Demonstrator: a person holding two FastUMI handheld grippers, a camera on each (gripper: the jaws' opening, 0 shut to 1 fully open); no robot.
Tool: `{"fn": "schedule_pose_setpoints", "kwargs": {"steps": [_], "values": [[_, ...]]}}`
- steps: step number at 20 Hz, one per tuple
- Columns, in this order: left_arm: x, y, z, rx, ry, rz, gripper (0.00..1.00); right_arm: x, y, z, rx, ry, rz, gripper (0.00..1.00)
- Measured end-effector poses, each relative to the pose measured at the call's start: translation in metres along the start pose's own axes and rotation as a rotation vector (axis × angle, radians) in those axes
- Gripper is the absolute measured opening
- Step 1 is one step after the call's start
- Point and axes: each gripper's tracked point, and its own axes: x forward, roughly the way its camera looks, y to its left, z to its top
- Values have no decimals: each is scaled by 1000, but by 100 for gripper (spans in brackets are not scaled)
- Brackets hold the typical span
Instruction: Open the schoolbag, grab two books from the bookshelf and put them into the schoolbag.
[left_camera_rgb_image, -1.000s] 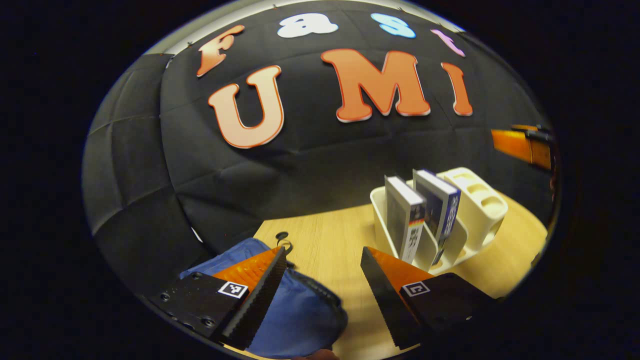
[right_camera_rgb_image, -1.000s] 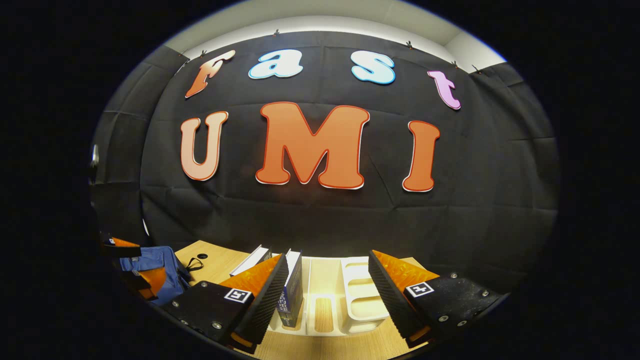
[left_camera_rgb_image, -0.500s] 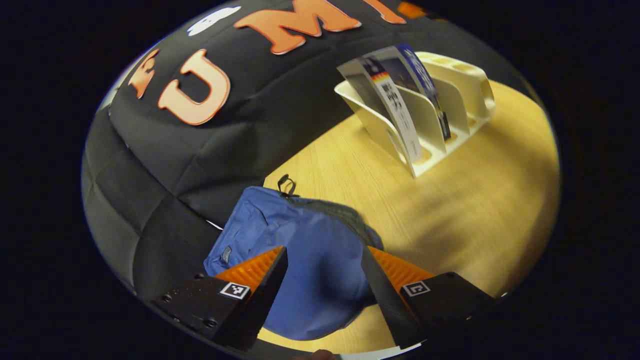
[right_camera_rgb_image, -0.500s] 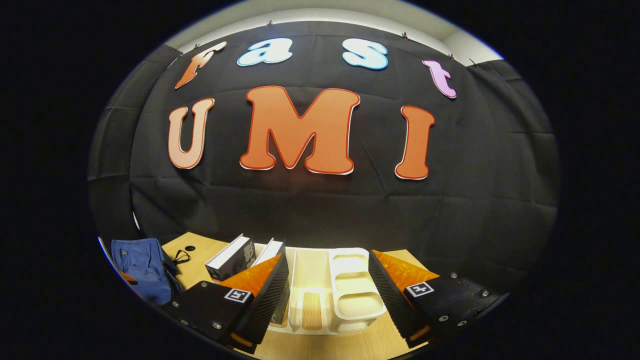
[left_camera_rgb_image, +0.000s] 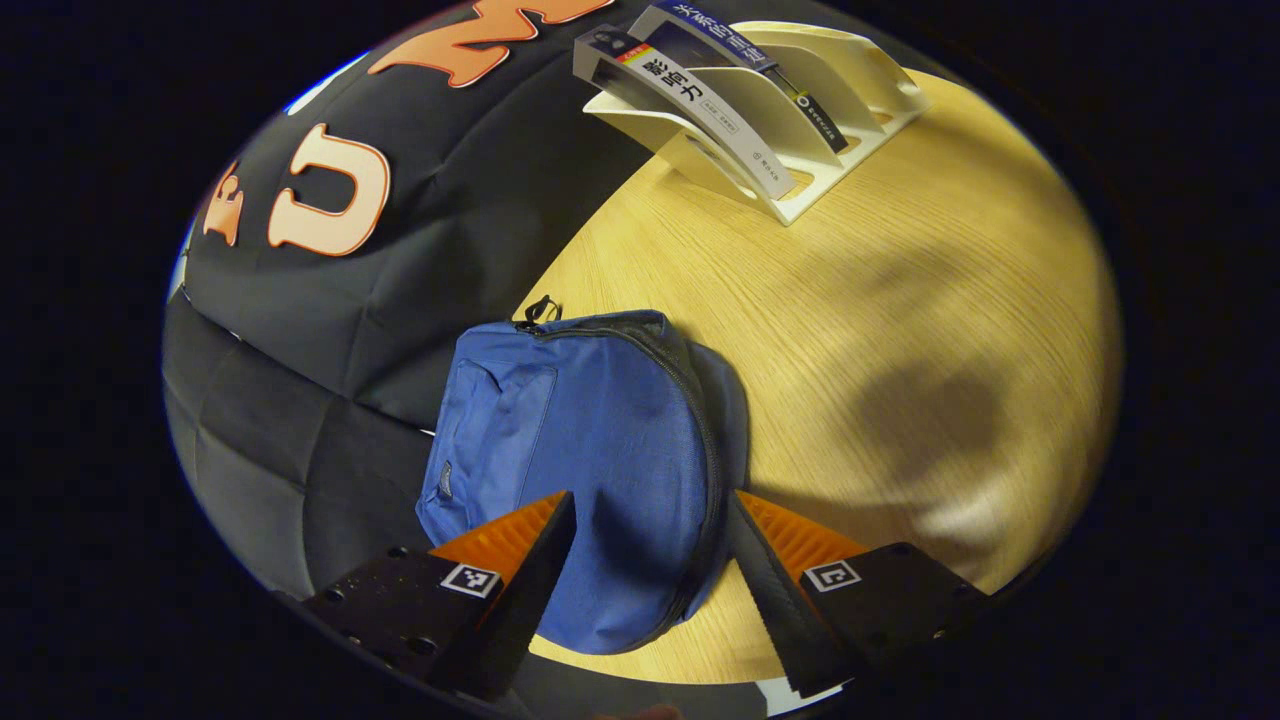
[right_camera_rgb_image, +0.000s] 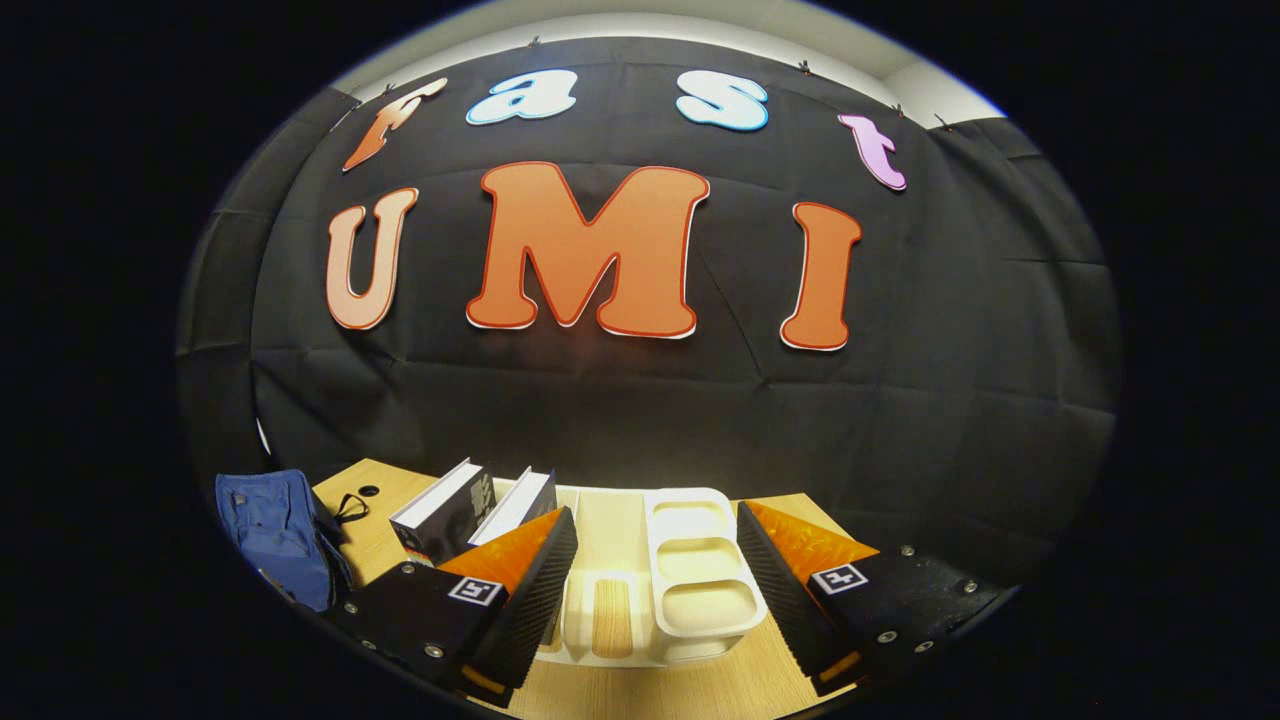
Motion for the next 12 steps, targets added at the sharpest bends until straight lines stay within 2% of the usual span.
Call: {"fn": "schedule_pose_setpoints", "kwargs": {"steps": [4, 5, 8, 9, 12], "values": [[-3, -6, 5, 6, -10, -3, 84, -2, 1, 0, -4, -2, 0, 96], [-4, -2, 6, 3, -20, 10, 67, -2, 1, 0, -7, -3, -1, 96], [-3, 4, 7, -27, -10, -19, 51, -2, 3, -1, -13, -2, 0, 96], [-1, 4, 5, -39, 4, -24, 50, -2, 3, 0, -13, -4, 1, 96], [-4, 13, 10, -70, 1, -12, 23, -3, 6, 1, -16, -8, 4, 96]]}}
